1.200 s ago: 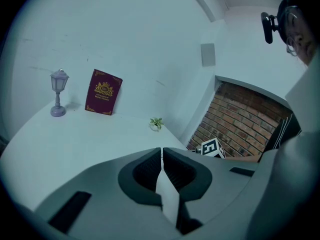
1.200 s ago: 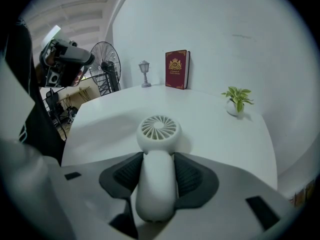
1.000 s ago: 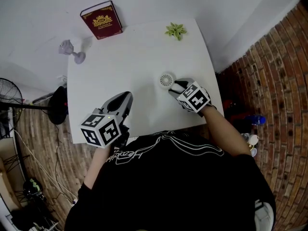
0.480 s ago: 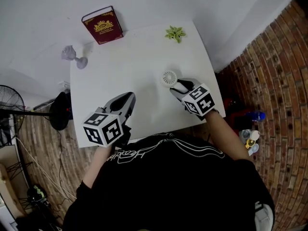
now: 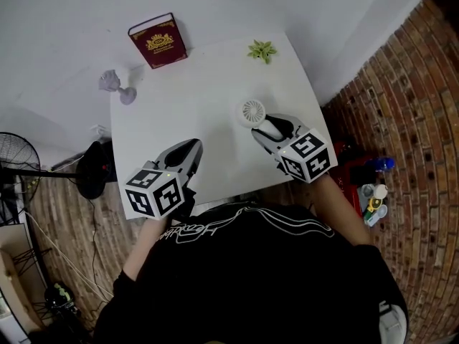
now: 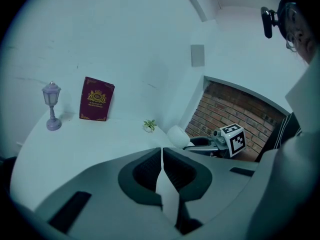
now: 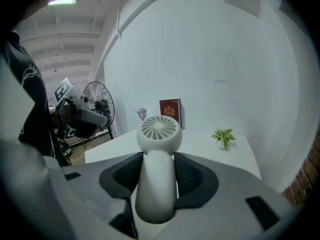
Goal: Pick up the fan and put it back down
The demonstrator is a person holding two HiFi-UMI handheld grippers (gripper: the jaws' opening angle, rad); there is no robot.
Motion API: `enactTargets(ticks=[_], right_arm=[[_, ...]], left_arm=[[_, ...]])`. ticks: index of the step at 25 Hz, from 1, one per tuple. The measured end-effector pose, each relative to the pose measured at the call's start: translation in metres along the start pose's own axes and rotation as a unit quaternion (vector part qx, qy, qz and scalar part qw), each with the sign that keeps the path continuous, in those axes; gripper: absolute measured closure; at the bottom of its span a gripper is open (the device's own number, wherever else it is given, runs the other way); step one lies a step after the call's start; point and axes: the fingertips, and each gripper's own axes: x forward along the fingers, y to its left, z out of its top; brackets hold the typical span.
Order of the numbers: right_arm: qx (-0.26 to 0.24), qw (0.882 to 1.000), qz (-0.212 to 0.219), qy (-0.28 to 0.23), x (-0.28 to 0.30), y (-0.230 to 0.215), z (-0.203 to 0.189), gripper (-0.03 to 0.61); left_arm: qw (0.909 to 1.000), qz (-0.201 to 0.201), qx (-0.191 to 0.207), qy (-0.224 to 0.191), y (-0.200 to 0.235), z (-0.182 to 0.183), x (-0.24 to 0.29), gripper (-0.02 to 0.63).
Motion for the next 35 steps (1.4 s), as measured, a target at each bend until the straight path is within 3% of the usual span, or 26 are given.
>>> enactTargets(ticks=[8,16,35], right_arm=[[0.002,0.999,0.008,-0.053,-0.031,0.044,0.028,0.385],[0.002,0.998,0.012,-0.07,-0.049,0.072,0.031,0.385],[-0.002,0.997,0.019,-0.07,-0.045,0.073,0.034,0.385]], left_arm=[[0.9999,-0.011,0.001,-0.011,-0.002,-0.007,-0.02,0.575],[0.9996,-0.021,-0.001,-0.019,-0.005,-0.016,-0.033,0.575],[0.9996,-0.011,-0.003,-0.024,-0.005,-0.015,-0.04,0.575]])
